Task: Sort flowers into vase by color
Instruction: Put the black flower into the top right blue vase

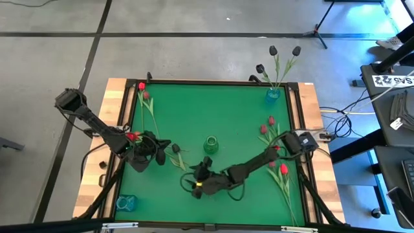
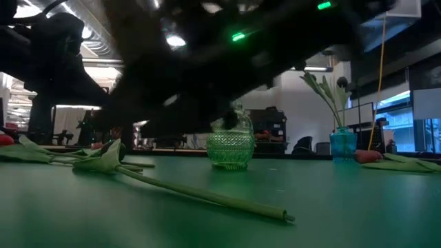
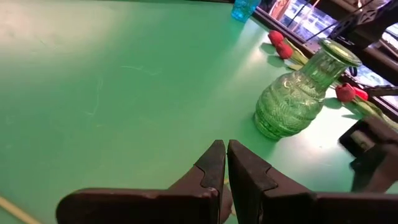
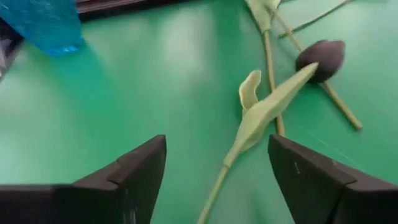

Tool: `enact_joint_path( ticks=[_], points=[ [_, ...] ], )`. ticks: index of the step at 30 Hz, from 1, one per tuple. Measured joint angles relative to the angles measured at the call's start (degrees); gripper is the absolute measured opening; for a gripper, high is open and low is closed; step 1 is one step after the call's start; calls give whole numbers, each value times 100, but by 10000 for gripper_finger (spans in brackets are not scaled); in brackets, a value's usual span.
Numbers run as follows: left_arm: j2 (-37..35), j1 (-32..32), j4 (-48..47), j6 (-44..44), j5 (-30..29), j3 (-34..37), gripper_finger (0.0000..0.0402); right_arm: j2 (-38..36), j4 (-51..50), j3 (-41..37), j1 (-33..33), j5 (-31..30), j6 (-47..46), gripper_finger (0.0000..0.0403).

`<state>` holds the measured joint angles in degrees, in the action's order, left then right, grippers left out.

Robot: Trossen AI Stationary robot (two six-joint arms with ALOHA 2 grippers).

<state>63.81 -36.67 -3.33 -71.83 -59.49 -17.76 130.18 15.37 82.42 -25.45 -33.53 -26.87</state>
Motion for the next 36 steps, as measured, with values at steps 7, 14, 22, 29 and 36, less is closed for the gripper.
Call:
enact_joint_path(
  ticks=[7, 14, 22, 29, 36],
  points=[
    [107, 0, -60, -107, 8, -4, 17, 381, -1250, 733, 273, 121, -752, 257],
    [424, 150, -47, -289, -101, 0, 17, 384, -1316, 853, 306, 652, -710, 193],
    [748, 302, -12, -597, -107, 0, 17, 500, -1433, 860, 293, 701, -220, 100],
    [751, 292, -5, -605, -107, 0, 17, 504, -1438, 860, 304, 554, -125, 10],
    [70, 29, -690, -377, -78, 0, 17, 1, -1670, 834, 236, 510, 20, 7]
  ],
)
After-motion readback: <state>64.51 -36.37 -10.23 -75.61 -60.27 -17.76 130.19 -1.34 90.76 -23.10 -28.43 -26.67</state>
